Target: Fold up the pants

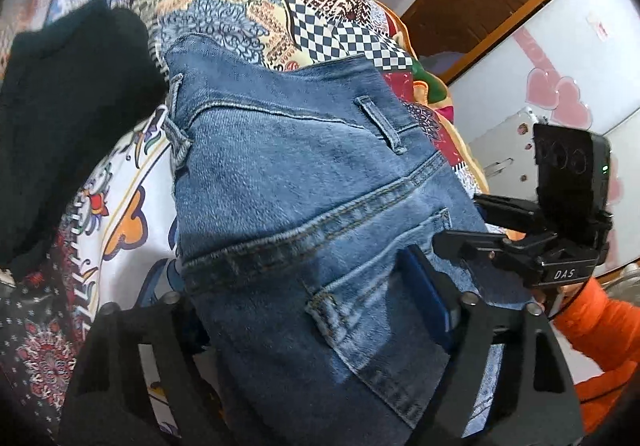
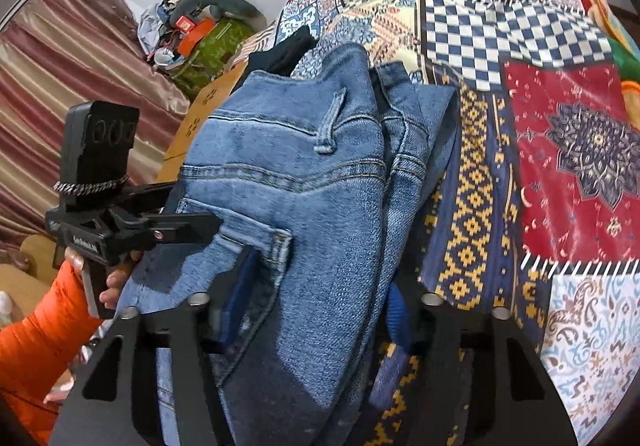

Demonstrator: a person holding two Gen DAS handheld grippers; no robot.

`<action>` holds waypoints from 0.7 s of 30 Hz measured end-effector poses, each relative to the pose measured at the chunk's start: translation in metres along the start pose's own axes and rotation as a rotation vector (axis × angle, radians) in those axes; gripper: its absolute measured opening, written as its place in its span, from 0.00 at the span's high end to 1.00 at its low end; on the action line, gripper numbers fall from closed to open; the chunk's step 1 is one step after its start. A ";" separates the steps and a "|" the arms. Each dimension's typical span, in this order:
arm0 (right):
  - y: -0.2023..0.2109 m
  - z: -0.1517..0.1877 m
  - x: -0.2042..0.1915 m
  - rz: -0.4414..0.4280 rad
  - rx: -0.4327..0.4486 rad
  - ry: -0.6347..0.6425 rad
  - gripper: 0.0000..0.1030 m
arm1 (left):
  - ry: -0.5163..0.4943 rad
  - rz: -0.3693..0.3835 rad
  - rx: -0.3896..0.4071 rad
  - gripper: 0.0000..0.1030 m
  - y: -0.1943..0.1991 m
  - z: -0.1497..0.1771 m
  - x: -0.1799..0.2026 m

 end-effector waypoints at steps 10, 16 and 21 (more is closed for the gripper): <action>0.027 -0.001 -0.033 0.041 0.061 0.111 0.73 | -0.030 -0.073 0.079 0.47 0.041 0.014 0.022; 0.040 -0.017 -0.065 0.037 0.122 0.180 0.75 | -0.066 -0.131 0.208 0.53 0.087 0.018 0.028; 0.039 -0.041 -0.096 0.025 0.169 0.254 0.76 | -0.048 -0.175 0.310 0.54 0.127 0.011 0.014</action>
Point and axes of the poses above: each gripper's, at about its wrist camera, not at the fingertips, and y roughly against the way its jaws point, x to its right, z to its underside, the point moved 3 cm from there along -y, roughly the way its jaws point, and after that the axes turned 2 degrees about y, right-handed, at the moved point
